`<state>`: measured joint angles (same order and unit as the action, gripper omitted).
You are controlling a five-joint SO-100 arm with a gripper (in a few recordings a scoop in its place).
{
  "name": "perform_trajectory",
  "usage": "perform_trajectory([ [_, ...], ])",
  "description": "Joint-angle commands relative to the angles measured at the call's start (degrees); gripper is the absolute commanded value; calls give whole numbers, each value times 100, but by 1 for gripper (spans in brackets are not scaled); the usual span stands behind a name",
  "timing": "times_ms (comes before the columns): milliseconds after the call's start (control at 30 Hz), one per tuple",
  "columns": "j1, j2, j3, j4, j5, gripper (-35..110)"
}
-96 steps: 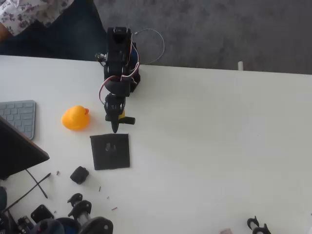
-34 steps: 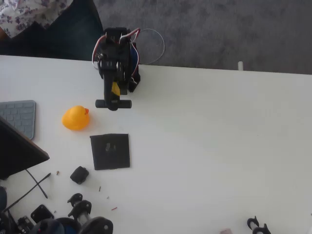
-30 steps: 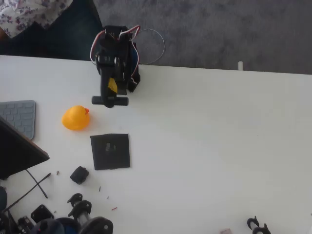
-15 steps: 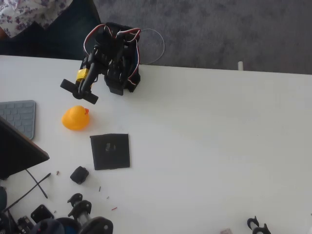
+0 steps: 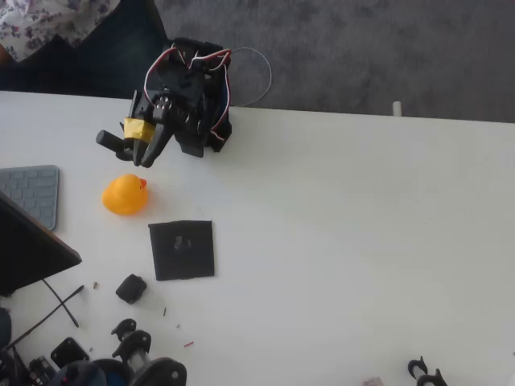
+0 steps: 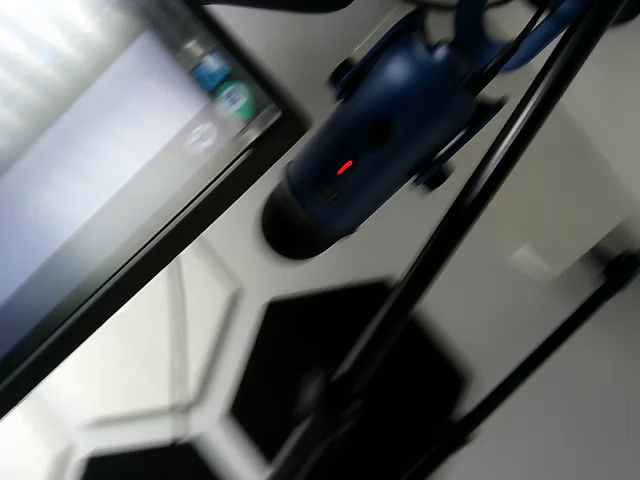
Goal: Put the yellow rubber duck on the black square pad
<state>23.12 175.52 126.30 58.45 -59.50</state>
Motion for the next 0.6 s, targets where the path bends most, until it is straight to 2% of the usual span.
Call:
perform_trajectory([
  [0, 167, 26, -132, 606, -343, 4],
  [267, 158, 26, -167, 2215, -624, 4],
  [567, 185, -272, -202, 2900, -686, 4],
])
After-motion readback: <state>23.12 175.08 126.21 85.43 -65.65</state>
